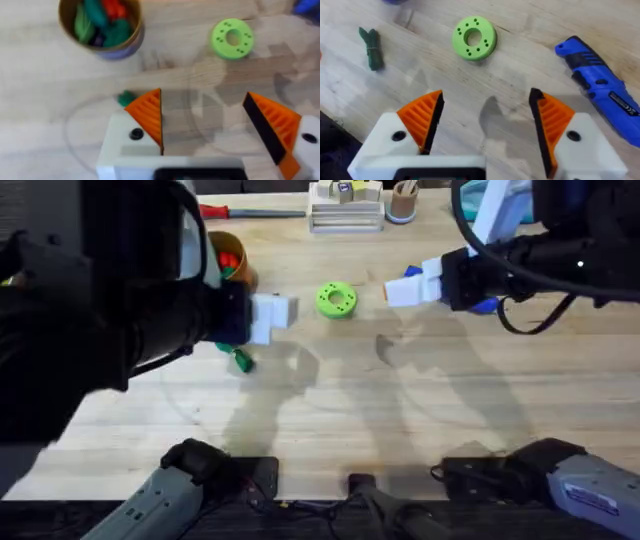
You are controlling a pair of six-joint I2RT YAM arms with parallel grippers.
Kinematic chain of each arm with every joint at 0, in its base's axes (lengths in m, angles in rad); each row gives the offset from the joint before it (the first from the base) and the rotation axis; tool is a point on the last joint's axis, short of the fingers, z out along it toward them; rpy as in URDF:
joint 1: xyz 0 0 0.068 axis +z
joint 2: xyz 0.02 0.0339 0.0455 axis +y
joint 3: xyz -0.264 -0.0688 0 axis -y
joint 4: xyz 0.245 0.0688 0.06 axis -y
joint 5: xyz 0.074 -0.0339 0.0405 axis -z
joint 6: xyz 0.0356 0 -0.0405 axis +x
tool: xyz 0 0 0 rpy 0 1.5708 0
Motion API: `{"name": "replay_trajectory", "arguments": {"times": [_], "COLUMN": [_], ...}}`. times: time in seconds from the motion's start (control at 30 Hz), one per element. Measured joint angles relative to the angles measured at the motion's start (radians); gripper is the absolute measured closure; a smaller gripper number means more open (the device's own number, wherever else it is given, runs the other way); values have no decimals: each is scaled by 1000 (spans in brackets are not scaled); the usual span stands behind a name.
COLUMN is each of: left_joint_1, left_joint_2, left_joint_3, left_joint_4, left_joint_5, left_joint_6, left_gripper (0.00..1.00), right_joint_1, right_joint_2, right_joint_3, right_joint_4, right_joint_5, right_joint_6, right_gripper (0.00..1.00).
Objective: Pick up the gripper from the table and insert it into the empty holder that is missing its gripper. Then pick up a screw, insert it into the mounting hole, and use the screwdriver to tighten it. Finally, clean up the table by picking up the vegetable and placing it into the bucket.
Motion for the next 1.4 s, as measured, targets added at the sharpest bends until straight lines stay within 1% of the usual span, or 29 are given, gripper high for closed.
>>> {"name": "replay_trajectory", "arguments": {"times": [0.07, 0.1, 0.2, 0.3, 0.4, 0.47, 0.63, 0.73, 0.87, 1.0, 1.13, 1.17, 1.23, 1.37, 1.4], "left_joint_1": [47, 85, 183, 257, 296, 307, 309, 309, 317, 346, 374, 382, 395, 412, 412], "left_joint_2": [30, 51, 124, 209, 296, 357, 491, 566, 648, 689, 691, 692, 682, 678, 678], "left_joint_3": [0, 0, 0, 0, 0, 0, 0, 0, 0, -8, -68, -86, -98, -105, -105], "left_joint_4": [-32, -52, -83, -89, -99, -116, -118, -107, -66, -5, 61, 77, 96, 112, 115], "left_joint_5": [-4, -6, -7, 3, 20, 27, 36, 38, 35, 35, 35, 51, 73, 104, 106], "left_joint_6": [-98, -152, -261, -332, -383, -425, -504, -532, -562, -590, -611, -617, -625, -636, -642], "left_gripper": [10, 11, 10, 9, 9, 9, 9, 10, 10, 10, 9, 11, 54, 224, 343], "right_joint_1": [0, 0, 0, 0, 0, 0, 0, 0, 0, 0, 0, 0, 0, 0, 0], "right_joint_2": [0, 0, 0, 0, 0, 0, 0, 0, 0, 0, 0, 0, 0, 0, 0], "right_joint_3": [0, 0, 0, 0, 0, 0, 0, 0, 0, 0, 0, 0, 0, 0, 0], "right_joint_4": [0, 0, 4, 17, 20, 21, 21, 21, 21, 21, 21, 21, 21, 22, 22], "right_joint_5": [0, 0, 0, 0, 0, 0, 0, 0, 0, 0, 0, 0, 0, 0, 0], "right_joint_6": [0, 0, 0, 0, 0, 0, 0, 0, 0, 0, 0, 0, 0, 0, 0], "right_gripper": [10, 10, 10, 10, 9, 10, 10, 10, 10, 10, 10, 10, 10, 10, 10]}}
